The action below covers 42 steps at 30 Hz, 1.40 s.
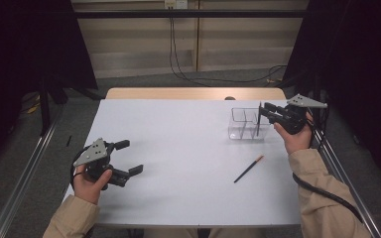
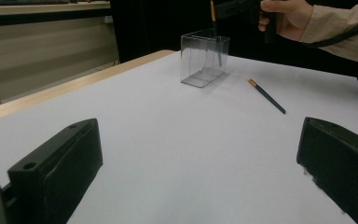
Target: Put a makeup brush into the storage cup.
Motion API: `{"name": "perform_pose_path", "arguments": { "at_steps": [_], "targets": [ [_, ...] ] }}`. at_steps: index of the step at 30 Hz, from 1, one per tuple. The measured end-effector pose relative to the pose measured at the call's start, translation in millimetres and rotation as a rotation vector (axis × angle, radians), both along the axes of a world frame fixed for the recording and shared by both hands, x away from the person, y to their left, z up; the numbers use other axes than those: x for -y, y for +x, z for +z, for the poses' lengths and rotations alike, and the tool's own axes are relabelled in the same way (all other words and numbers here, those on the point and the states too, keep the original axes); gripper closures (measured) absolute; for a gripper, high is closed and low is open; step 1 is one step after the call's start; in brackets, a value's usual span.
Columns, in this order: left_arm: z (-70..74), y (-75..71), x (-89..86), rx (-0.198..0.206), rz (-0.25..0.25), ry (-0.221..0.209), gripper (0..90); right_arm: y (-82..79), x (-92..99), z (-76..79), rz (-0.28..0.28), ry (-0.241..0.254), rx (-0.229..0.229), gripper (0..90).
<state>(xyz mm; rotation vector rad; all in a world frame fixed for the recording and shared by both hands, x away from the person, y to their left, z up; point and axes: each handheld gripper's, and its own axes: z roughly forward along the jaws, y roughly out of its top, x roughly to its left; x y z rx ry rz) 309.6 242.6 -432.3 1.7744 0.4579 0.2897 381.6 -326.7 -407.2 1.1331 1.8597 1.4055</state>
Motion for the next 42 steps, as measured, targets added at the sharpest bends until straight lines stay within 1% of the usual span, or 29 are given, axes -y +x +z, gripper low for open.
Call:
{"name": "perform_pose_path", "arguments": {
  "at_steps": [2,5,6,8,10,13,17,19,25,29,35,38,42],
  "targets": [
    [-0.2,0.2,-0.1,0.001,0.004,-0.001,0.1,-0.4,-0.9,0.3,-0.015,-0.004,-0.004,49.3],
    [-0.5,0.4,0.0,0.001,0.004,-0.001,0.1,-1.3,-1.6,0.4,-0.027,0.001,-0.005,36.8],
    [-0.6,0.6,0.0,0.002,0.004,0.0,0.0,-1.5,-1.7,0.1,-0.025,0.014,-0.007,34.4],
    [-0.8,0.8,-0.1,0.002,0.004,0.0,0.0,-2.4,-1.9,-0.5,-0.029,0.003,-0.008,30.1],
    [-0.7,0.9,-0.3,0.002,0.006,0.002,0.0,-3.4,-2.3,-1.2,-0.035,0.009,-0.013,25.1],
    [-0.8,0.6,-0.3,0.002,0.006,0.002,0.1,-5.3,-2.3,-1.7,-0.041,0.019,-0.007,21.0],
    [-1.1,0.1,0.1,-0.002,0.007,-0.003,0.1,-8.1,-2.8,-1.6,-0.039,0.028,-0.007,16.8],
    [-1.0,0.1,-0.1,0.002,0.001,0.007,0.1,-9.9,-3.4,-1.6,-0.039,0.032,-0.01,14.2],
    [-0.9,-0.5,-1.2,0.0,0.007,-0.002,0.1,-15.2,-6.3,-2.9,-0.029,0.042,-0.013,9.5],
    [-1.4,-1.0,-1.9,-0.002,0.01,-0.003,0.1,-18.2,-7.7,-2.1,-0.02,0.046,-0.01,7.9],
    [-0.8,-1.0,-3.2,-0.002,0.007,-0.001,0.1,-22.9,-11.0,-2.1,0.0,0.039,-0.015,6.4],
    [-1.5,-1.6,-2.9,-0.006,0.007,-0.007,0.1,-25.6,-11.8,-3.6,0.006,0.043,-0.015,6.1],
    [-1.9,-2.2,-4.3,-0.005,0.007,-0.005,0.0,-30.3,-12.0,-6.8,0.014,0.041,-0.024,5.3]
  ]
}}
